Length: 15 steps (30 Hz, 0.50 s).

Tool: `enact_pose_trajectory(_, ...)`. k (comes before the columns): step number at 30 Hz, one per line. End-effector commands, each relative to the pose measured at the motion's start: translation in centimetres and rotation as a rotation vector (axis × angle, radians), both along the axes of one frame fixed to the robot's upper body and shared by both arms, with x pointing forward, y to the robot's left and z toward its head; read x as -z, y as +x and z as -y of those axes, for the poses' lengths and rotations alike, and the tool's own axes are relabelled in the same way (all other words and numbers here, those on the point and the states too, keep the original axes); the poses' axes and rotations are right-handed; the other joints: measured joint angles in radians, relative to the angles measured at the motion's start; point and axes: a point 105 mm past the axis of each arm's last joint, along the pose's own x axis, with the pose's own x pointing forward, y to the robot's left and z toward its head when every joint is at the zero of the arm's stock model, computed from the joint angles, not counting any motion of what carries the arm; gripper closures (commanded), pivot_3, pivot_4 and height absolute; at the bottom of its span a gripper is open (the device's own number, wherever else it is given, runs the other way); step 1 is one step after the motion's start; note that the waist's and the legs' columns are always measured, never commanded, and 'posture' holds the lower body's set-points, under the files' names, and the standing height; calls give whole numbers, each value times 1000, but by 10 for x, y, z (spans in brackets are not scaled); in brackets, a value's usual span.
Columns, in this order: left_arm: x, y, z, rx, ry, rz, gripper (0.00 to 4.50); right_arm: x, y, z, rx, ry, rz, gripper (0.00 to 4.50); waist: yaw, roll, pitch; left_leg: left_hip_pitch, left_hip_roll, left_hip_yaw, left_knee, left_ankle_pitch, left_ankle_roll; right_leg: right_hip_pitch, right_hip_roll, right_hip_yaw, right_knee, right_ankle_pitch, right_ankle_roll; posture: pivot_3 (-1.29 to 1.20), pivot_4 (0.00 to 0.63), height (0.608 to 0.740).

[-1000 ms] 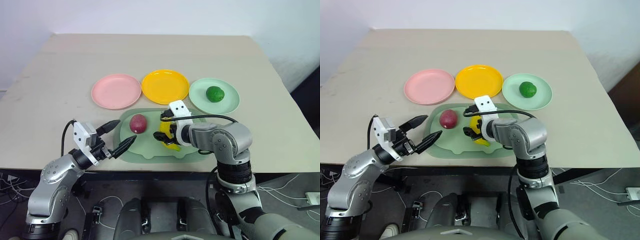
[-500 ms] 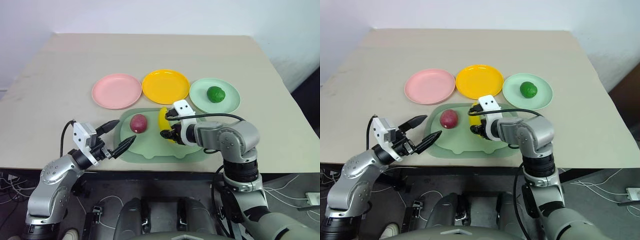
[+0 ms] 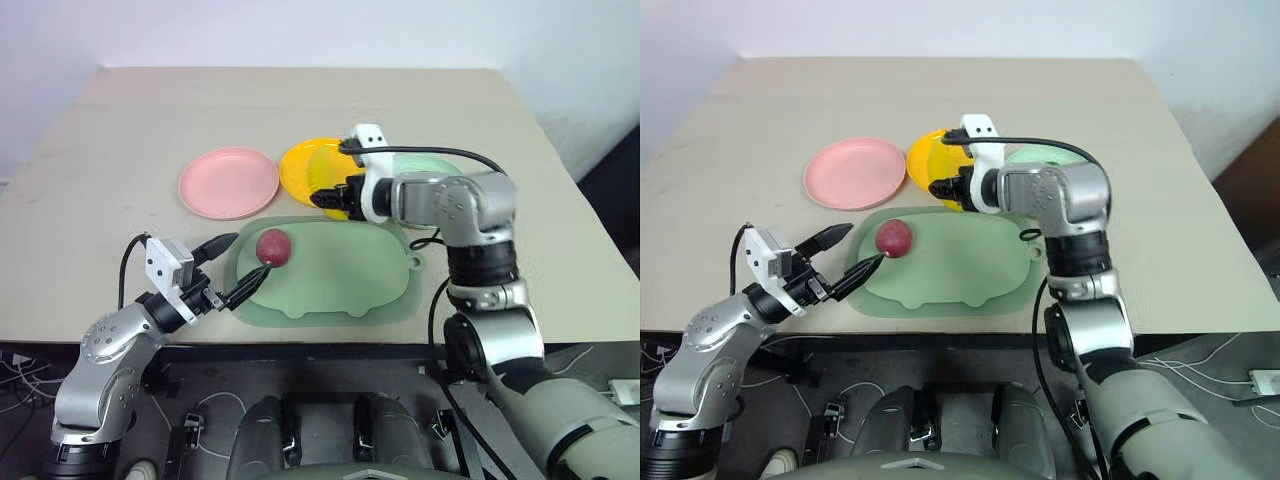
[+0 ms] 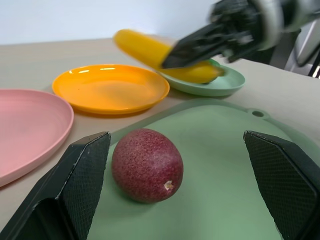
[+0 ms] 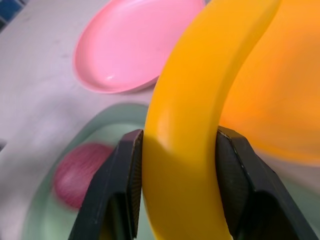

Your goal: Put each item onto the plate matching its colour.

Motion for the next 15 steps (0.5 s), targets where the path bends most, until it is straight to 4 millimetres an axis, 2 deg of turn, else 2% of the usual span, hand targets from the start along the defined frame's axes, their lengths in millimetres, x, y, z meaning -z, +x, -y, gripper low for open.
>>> enact_pose_trajectory(1, -8, -4, -2, -5, 10, 51, 0, -16, 21, -7, 18, 4, 81, 2813, -2, 0, 0, 0, 0, 0, 0, 0, 0, 0, 0, 0, 0, 0, 0, 0, 150, 695)
enact_pose_trajectory(6, -2, -9, -6, -28, 9, 48, 0, -11, 48, -9, 111, -18, 108, 2813, -9, 0, 0, 0, 1, 5, 0, 0, 0, -2, 0, 2, 1, 0, 0, 0, 150, 695)
enact_pose_trajectory(15, 1, -13, -10, -50, 11, 59, 0, 6, 54, -21, 161, -46, 127, 2813, -12, 0, 0, -1, 1, 7, 0, 0, -1, -5, 0, 4, 2, 0, 0, 0, 150, 695)
